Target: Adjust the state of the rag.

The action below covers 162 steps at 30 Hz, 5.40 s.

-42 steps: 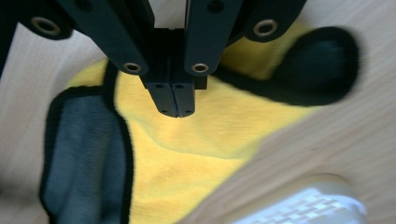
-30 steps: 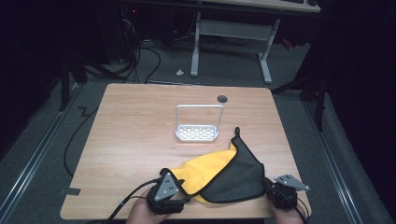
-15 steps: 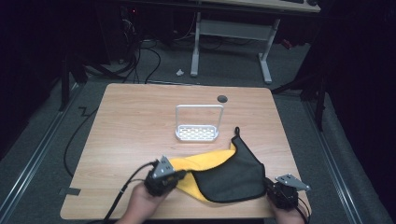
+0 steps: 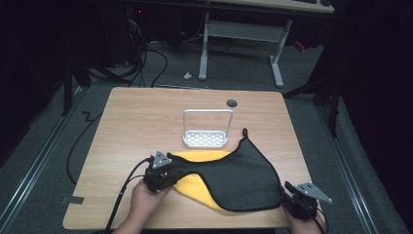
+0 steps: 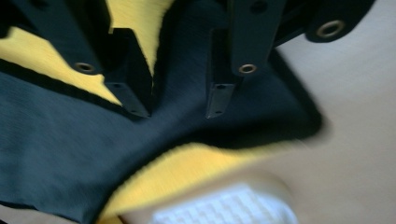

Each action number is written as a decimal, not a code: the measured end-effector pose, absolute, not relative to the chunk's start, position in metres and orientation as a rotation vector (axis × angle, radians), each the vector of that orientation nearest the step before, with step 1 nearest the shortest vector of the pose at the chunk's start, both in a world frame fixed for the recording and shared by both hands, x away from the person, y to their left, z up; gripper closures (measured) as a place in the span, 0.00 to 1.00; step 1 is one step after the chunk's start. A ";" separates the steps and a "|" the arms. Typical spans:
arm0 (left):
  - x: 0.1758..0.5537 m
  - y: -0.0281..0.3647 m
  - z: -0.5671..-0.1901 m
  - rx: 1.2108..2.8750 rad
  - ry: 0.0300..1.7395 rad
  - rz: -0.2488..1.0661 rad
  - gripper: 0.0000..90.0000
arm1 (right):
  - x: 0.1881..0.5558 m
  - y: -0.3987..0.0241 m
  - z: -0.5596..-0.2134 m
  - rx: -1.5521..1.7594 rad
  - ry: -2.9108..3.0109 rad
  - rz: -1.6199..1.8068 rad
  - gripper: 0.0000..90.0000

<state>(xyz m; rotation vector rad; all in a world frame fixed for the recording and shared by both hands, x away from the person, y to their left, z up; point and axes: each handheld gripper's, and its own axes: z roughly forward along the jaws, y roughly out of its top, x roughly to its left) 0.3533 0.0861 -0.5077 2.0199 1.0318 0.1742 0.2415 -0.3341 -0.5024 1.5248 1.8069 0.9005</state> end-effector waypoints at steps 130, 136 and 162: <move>0.432 0.122 -0.534 1.951 1.159 0.288 0.70 | 0.257 -0.170 -0.501 1.090 2.193 1.069 0.65; 0.436 0.128 -0.537 1.904 1.188 0.224 0.92 | 0.249 -0.127 -0.505 1.013 2.306 1.122 0.62; 0.432 0.128 -0.537 1.911 1.182 0.231 0.93 | 0.223 -0.024 -0.534 0.810 2.528 1.114 0.63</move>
